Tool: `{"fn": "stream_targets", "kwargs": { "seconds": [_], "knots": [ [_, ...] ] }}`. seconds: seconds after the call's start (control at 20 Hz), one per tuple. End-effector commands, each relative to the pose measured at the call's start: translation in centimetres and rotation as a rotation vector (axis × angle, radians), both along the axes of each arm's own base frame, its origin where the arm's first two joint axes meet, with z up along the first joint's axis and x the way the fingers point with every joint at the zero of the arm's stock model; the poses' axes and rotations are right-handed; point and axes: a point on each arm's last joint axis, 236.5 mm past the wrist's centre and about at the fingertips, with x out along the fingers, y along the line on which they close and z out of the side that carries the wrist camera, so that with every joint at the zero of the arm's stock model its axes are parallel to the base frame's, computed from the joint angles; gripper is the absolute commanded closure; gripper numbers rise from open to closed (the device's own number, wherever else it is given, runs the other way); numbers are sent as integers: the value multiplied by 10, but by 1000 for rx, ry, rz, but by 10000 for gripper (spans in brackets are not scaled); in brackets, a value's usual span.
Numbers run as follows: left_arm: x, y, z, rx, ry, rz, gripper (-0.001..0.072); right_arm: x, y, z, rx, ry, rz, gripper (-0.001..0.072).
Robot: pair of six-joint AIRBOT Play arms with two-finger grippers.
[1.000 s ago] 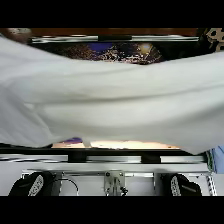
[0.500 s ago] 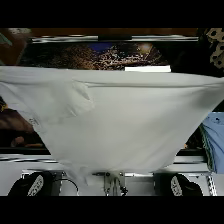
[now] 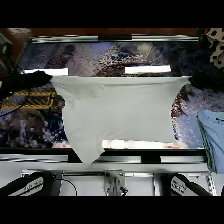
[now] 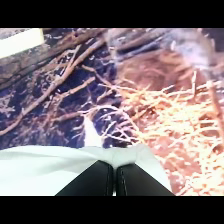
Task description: Fold the shirts.
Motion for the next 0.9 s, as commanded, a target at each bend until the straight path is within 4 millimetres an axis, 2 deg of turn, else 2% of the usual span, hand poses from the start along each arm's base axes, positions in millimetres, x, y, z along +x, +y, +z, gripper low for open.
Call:
{"fn": "stream_targets", "kwargs": {
  "seconds": [0.0, 0.1, 0.15, 0.2, 0.35, 0.45, 0.65, 0.75, 0.85],
  "knots": [
    [44, -9, -44, -40, 34, 41, 676, 27, 0, -53, -56, 35, 32, 643],
    [53, -20, -53, -38, 42, 22, 677, 42, 13, -69, -174, 18, 89, 643],
    [59, -24, -54, -36, 35, 21, 677, 55, 17, -68, -220, -24, 82, 643],
    [64, -24, -53, -33, 19, 30, 677, 68, 18, -62, -243, -80, 55, 643],
    [76, -13, -47, -23, -33, 81, 677, 98, 4, -33, -267, -246, -79, 643],
    [75, -12, -51, -28, -19, 81, 676, 99, 6, -37, -224, -241, -102, 643],
    [61, -34, -91, -37, 109, -2, 676, 82, 31, -82, -153, -75, -1, 643],
    [58, -36, -101, -40, 140, -13, 676, 80, 33, -86, -142, -60, 3, 643],
    [54, -38, -94, -43, 142, -32, 676, 77, 36, -78, -133, -63, 10, 642]
  ]
}}
